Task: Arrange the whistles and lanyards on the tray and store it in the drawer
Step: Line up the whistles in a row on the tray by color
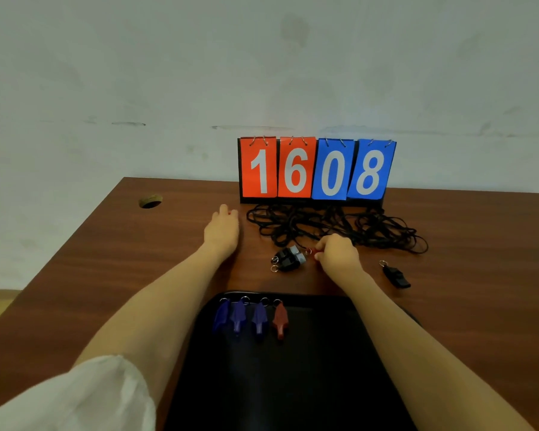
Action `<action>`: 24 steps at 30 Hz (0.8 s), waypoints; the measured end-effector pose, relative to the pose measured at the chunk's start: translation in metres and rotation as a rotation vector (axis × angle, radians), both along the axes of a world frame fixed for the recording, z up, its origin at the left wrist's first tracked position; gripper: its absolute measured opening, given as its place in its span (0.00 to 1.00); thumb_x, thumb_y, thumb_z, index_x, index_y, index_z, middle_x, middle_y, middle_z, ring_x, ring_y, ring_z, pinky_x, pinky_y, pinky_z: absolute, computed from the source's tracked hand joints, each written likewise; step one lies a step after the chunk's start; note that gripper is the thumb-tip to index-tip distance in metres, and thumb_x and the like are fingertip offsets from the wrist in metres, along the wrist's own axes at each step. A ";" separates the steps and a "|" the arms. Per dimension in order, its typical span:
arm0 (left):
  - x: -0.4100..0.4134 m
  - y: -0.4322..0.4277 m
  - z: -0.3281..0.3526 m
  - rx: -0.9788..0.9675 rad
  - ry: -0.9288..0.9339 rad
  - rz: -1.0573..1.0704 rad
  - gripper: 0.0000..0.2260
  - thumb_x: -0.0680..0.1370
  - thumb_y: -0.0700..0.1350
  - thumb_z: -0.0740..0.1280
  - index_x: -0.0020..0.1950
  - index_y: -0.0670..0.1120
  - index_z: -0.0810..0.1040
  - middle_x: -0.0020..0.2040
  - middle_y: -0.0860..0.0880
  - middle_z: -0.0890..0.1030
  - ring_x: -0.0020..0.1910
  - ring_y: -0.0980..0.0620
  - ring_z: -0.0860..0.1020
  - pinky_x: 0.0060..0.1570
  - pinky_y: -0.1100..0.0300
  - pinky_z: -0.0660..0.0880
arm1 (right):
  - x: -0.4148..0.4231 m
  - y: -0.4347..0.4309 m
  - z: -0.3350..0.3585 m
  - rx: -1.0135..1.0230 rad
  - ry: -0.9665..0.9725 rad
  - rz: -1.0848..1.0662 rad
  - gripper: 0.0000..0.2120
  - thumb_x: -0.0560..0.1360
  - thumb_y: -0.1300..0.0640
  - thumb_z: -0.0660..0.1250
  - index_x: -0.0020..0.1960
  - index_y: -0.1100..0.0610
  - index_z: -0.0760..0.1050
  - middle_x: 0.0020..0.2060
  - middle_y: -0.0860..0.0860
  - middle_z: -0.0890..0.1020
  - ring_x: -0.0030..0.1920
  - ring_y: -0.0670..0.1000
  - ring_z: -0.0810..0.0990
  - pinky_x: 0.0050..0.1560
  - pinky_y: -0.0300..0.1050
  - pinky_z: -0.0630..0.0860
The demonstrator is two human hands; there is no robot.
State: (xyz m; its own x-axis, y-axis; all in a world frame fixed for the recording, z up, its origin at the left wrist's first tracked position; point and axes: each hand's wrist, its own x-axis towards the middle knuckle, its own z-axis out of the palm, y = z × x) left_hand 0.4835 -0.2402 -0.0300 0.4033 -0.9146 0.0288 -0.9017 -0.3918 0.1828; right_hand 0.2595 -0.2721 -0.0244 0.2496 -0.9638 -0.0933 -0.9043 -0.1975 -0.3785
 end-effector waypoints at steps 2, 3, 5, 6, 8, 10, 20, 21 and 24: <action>-0.007 0.006 0.001 -0.046 -0.048 -0.047 0.16 0.78 0.32 0.55 0.65 0.38 0.68 0.64 0.39 0.67 0.61 0.39 0.69 0.55 0.49 0.73 | 0.001 0.001 0.001 0.000 0.008 0.000 0.10 0.77 0.64 0.64 0.55 0.64 0.79 0.52 0.60 0.82 0.53 0.59 0.81 0.56 0.52 0.78; -0.010 0.009 0.002 -0.055 -0.034 -0.073 0.16 0.78 0.31 0.55 0.65 0.39 0.68 0.64 0.39 0.68 0.61 0.39 0.69 0.55 0.48 0.72 | 0.002 0.002 0.001 -0.003 0.011 0.000 0.10 0.77 0.65 0.63 0.55 0.63 0.79 0.51 0.59 0.82 0.53 0.58 0.81 0.55 0.51 0.78; -0.016 0.017 0.007 -0.078 0.062 -0.098 0.15 0.78 0.33 0.57 0.64 0.40 0.67 0.62 0.39 0.71 0.59 0.38 0.72 0.55 0.48 0.72 | 0.003 0.003 0.001 -0.013 0.016 0.000 0.10 0.76 0.67 0.62 0.54 0.63 0.79 0.50 0.59 0.82 0.52 0.58 0.81 0.54 0.51 0.78; -0.019 0.023 0.010 -0.109 0.157 -0.079 0.14 0.78 0.35 0.60 0.63 0.40 0.67 0.61 0.39 0.72 0.58 0.39 0.73 0.55 0.48 0.72 | 0.004 0.005 0.001 -0.018 0.019 -0.001 0.10 0.76 0.67 0.62 0.54 0.62 0.79 0.50 0.58 0.82 0.51 0.57 0.80 0.53 0.51 0.78; -0.028 0.038 0.022 -0.209 0.403 0.012 0.13 0.76 0.38 0.66 0.58 0.41 0.69 0.59 0.42 0.73 0.55 0.42 0.75 0.56 0.50 0.74 | 0.002 0.011 0.001 -0.039 0.029 0.004 0.09 0.77 0.67 0.61 0.53 0.61 0.78 0.51 0.57 0.81 0.52 0.57 0.79 0.52 0.49 0.77; -0.041 0.057 0.034 -0.288 0.575 0.048 0.09 0.74 0.38 0.69 0.52 0.42 0.72 0.56 0.46 0.73 0.52 0.50 0.75 0.54 0.58 0.73 | -0.002 0.019 0.002 -0.058 0.028 0.013 0.10 0.77 0.65 0.61 0.56 0.60 0.77 0.53 0.57 0.80 0.55 0.57 0.78 0.53 0.49 0.75; -0.116 0.142 0.072 -0.255 0.780 -0.109 0.17 0.76 0.41 0.68 0.64 0.46 0.73 0.58 0.47 0.75 0.52 0.54 0.73 0.52 0.64 0.69 | -0.057 0.078 0.031 -0.164 -0.305 -0.032 0.18 0.77 0.59 0.64 0.67 0.56 0.70 0.59 0.55 0.76 0.59 0.54 0.75 0.58 0.49 0.75; -0.123 0.147 0.075 -0.264 0.844 -0.093 0.18 0.75 0.41 0.69 0.64 0.45 0.71 0.55 0.47 0.76 0.51 0.53 0.73 0.49 0.65 0.71 | -0.060 0.087 0.036 -0.184 -0.348 -0.032 0.19 0.77 0.59 0.64 0.67 0.55 0.69 0.59 0.55 0.76 0.59 0.54 0.75 0.57 0.48 0.75; -0.143 0.161 0.085 -0.316 0.987 -0.040 0.15 0.74 0.41 0.71 0.57 0.45 0.70 0.53 0.48 0.76 0.50 0.54 0.74 0.43 0.66 0.70 | -0.070 0.116 0.046 -0.202 -0.449 -0.034 0.19 0.78 0.60 0.63 0.68 0.55 0.67 0.60 0.55 0.73 0.58 0.53 0.75 0.53 0.42 0.73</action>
State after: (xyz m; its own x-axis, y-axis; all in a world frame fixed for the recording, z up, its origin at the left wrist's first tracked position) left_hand 0.3409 -0.0788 0.0547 0.3475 -0.9359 -0.0568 -0.3062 -0.1706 0.9366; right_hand 0.1893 -0.1564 0.0218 0.1901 -0.9599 0.2058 -0.6676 -0.2801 -0.6898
